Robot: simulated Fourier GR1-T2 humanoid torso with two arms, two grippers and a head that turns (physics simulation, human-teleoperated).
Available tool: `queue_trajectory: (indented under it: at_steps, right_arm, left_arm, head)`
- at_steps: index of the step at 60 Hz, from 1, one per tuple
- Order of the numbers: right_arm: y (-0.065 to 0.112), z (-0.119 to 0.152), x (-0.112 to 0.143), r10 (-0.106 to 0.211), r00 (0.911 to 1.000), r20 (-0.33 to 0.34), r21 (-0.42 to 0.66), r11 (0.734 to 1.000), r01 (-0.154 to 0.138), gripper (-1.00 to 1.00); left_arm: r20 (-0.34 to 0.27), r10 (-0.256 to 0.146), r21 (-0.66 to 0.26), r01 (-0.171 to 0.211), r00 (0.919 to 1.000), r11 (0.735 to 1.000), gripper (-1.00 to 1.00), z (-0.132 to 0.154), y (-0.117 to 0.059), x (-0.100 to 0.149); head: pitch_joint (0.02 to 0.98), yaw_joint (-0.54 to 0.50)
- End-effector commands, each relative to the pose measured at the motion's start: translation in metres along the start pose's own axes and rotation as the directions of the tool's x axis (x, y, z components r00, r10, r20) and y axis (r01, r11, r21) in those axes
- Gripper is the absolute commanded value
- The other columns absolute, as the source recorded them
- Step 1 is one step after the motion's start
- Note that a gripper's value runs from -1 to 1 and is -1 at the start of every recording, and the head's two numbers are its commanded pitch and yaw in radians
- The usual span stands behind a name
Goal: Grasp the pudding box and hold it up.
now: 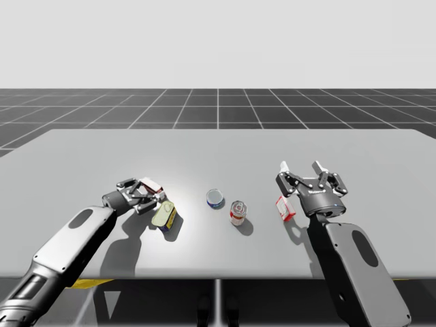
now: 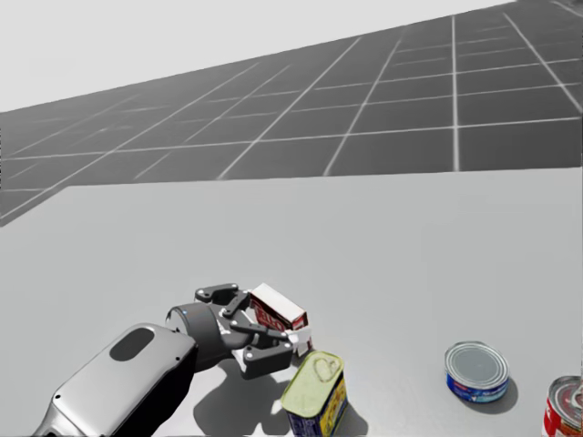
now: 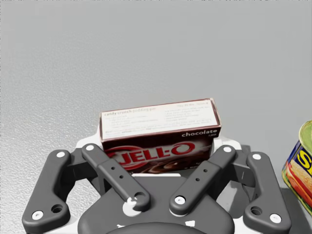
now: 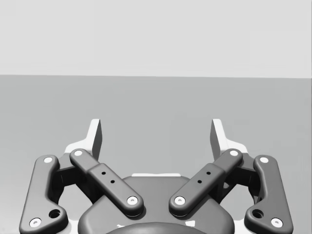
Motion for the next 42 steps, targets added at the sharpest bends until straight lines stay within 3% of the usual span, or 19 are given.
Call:
queue_trajectory:
  at_steps: [1,18,31,42]
  right_arm:
    - [0.0,0.0,0.0,0.003,1.0,0.0,-0.001,1.0,-0.003,-1.0]
    - [-0.001,0.001,-0.001,0.002,1.0,-0.003,0.003,1.0,-0.002,-1.0]
    - [-0.001,0.0,0.0,0.005,1.0,-0.002,0.004,1.0,-0.005,-1.0]
    - [-0.001,0.0,-0.001,0.007,1.0,-0.003,0.007,1.0,-0.007,-1.0]
  left_arm:
    - [-0.061,-0.017,-0.108,0.01,0.998,0.994,0.98,-0.001,-0.011,-0.017]
    - [-0.045,-0.047,-0.091,0.043,0.9979,0.995,0.99,0.002,-0.012,-0.002]
    - [-0.004,-0.117,-0.07,0.116,0.9931,0.991,1.0,0.011,-0.009,0.034]
    - [0.044,-0.183,-0.029,0.184,0.9822,0.983,1.0,0.023,-0.008,0.071]
  head:
    - [0.47,0.37]
    - [0.427,0.37]
    - [0.431,0.36]
    - [0.431,0.36]
